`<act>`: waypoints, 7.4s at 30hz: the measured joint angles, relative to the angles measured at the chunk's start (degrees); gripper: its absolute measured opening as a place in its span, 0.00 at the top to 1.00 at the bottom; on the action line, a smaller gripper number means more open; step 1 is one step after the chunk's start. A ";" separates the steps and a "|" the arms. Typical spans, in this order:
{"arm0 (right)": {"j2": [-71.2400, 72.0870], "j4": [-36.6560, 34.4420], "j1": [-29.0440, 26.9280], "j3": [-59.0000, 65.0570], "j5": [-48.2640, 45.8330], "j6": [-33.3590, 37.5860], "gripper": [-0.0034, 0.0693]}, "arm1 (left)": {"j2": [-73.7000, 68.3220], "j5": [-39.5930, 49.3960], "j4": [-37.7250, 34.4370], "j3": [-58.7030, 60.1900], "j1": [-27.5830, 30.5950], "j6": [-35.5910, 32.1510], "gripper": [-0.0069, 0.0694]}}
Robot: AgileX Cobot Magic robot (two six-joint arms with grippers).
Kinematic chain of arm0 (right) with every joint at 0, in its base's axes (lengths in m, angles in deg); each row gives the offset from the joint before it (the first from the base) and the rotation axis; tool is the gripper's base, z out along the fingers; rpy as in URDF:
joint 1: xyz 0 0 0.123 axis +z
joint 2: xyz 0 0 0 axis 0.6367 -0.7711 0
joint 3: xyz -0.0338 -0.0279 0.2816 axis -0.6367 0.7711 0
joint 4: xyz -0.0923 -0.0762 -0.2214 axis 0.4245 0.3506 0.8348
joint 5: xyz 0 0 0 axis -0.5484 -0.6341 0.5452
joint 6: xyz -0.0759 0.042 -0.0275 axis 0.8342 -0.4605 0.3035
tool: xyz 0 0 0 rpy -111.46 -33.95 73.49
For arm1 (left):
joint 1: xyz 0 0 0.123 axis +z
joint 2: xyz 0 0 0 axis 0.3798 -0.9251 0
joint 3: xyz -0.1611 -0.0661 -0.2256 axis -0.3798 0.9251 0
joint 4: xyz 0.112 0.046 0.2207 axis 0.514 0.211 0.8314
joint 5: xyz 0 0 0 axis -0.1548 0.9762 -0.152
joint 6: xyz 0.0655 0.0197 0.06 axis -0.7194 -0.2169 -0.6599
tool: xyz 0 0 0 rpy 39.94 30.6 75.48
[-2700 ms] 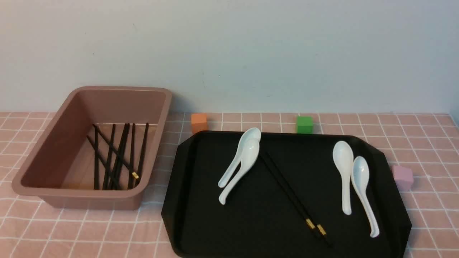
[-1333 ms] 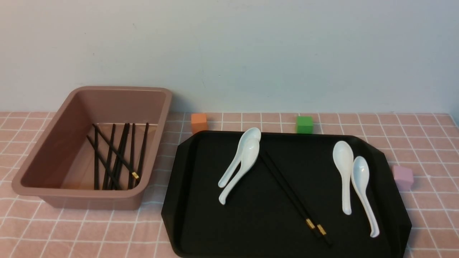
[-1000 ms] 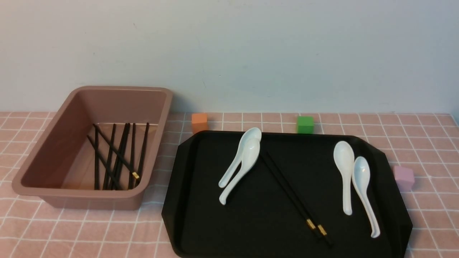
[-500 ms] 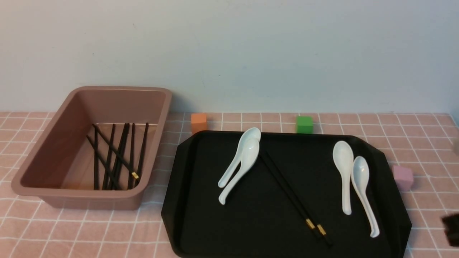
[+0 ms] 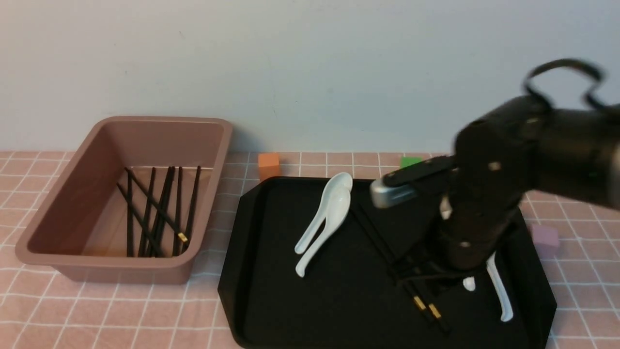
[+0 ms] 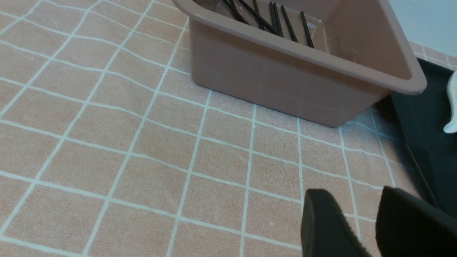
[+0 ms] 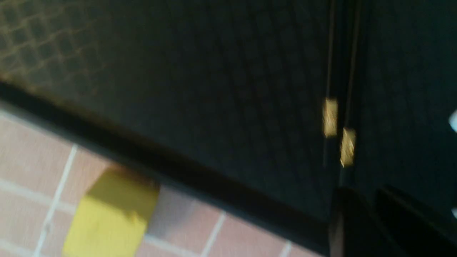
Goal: On pink tablecloth take chopsticks from black tray and put them in box.
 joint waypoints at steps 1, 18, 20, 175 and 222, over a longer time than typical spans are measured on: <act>-0.98 0.15 0.06 -0.71 0.41 -0.25 0.75 | 0.00 0.00 0.00 0.00 0.00 0.00 0.60; -12.55 1.76 -3.17 -3.46 11.97 -0.63 0.25 | 0.00 0.00 0.00 0.00 0.00 0.00 0.60; -13.38 2.35 -3.17 -3.58 12.77 -0.63 0.26 | 0.00 0.00 0.00 0.00 0.00 0.00 0.60; 100.85 1.04 -26.79 73.85 40.59 8.89 0.97 | 0.00 -0.05 0.00 0.00 0.00 0.00 0.60; 101.94 -2.38 -26.85 73.26 33.43 12.07 0.94 | 0.00 -0.05 0.00 0.00 0.00 0.00 0.60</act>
